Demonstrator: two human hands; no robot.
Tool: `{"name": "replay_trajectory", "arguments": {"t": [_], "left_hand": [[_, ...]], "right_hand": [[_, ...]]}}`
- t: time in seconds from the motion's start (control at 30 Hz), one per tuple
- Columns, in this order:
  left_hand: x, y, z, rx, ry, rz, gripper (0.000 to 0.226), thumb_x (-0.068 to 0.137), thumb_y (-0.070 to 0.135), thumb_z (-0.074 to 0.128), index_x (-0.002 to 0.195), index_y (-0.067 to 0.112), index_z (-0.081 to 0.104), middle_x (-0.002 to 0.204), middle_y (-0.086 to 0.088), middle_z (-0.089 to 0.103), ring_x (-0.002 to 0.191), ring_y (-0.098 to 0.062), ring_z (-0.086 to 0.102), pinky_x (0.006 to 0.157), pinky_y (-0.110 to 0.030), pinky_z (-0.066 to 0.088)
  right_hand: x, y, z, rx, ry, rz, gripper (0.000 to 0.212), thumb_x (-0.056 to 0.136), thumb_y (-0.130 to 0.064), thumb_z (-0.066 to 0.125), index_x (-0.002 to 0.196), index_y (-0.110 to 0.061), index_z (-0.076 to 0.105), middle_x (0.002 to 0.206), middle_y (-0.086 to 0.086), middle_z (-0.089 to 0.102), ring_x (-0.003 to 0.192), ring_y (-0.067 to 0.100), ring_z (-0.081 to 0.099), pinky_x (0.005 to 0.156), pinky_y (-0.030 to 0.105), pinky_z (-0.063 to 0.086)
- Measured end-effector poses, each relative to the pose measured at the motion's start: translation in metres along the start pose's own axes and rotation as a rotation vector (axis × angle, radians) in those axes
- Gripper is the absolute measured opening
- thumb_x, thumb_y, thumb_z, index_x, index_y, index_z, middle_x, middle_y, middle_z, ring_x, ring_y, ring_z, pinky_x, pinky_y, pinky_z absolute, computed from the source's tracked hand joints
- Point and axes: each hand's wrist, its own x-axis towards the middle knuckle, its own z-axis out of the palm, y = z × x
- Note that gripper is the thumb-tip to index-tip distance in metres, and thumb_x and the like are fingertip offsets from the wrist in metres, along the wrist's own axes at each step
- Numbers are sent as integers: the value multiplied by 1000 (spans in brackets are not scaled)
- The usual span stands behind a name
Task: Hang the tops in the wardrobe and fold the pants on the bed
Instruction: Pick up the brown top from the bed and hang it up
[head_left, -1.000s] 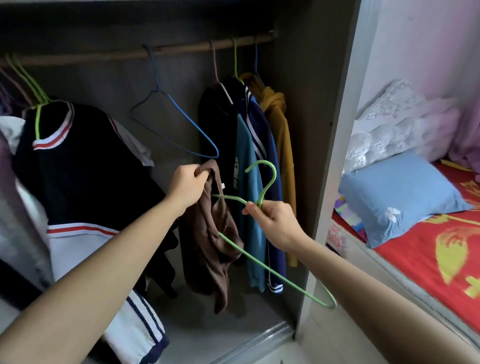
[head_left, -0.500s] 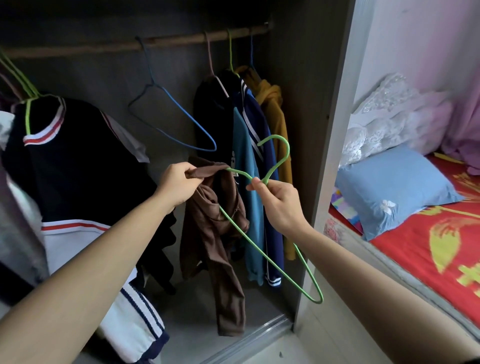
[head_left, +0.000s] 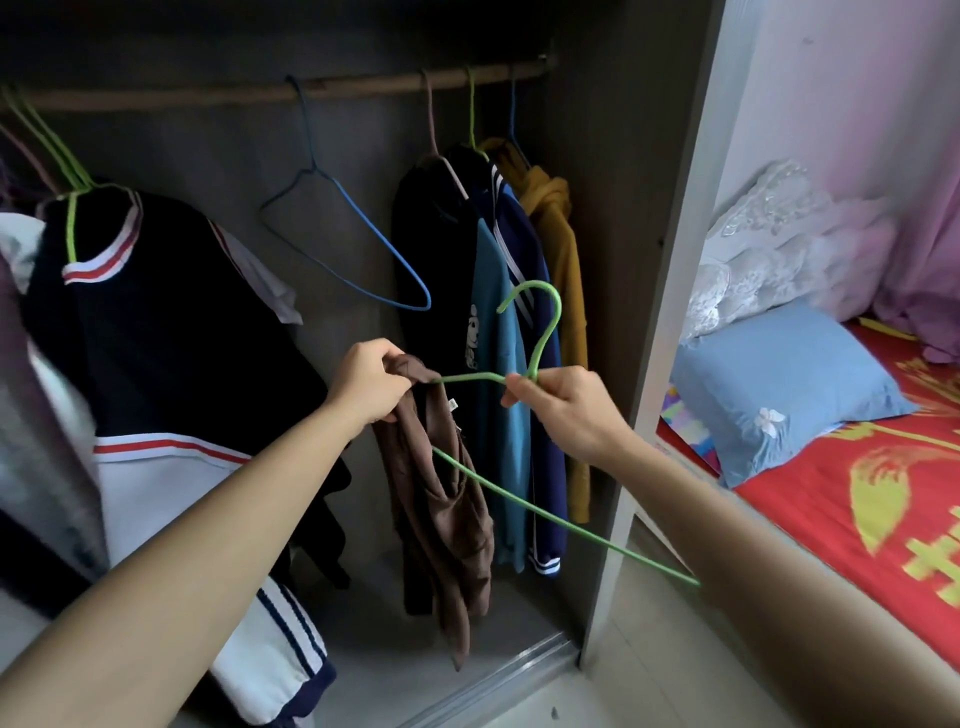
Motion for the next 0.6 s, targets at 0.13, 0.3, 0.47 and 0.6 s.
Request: {"name": "replay_trajectory", "arguments": {"t": [0.13,0.3,0.47,0.6], "left_hand": [[5,-2,-19,126,96,11,18,72,5,68,77,20,60,75,-4,68,57,-23,68,42,-33,56],[5,-9,-25,341,142,63,10,77,28,73,86,25,76,87,-2,74,88,-28,68,76,-33,55],[3,-11,-23,293,152,70,14,82,25,70,94,25,77,89,-1,74,91,-27,67,73,-30,52],[-2,-4,-24,127,106,68,21,82,13,64,93,24,78,72,6,68,74,-19,67,65,-30,57]], "right_hand": [[6,5,-15,-141,58,-24,36,100,-43,51,86,-21,76,47,-5,46,41,6,39,47,20,35],[16,-4,-23,-398,101,-68,45,100,-45,50,78,-10,66,56,5,58,50,22,54,54,39,51],[14,-27,-19,-427,35,-132,43,100,-42,51,73,-13,65,51,2,53,47,19,50,53,35,47],[14,-37,-14,-157,-99,-103,33,101,-38,53,86,-20,77,40,-7,37,39,9,33,47,19,34]]}}
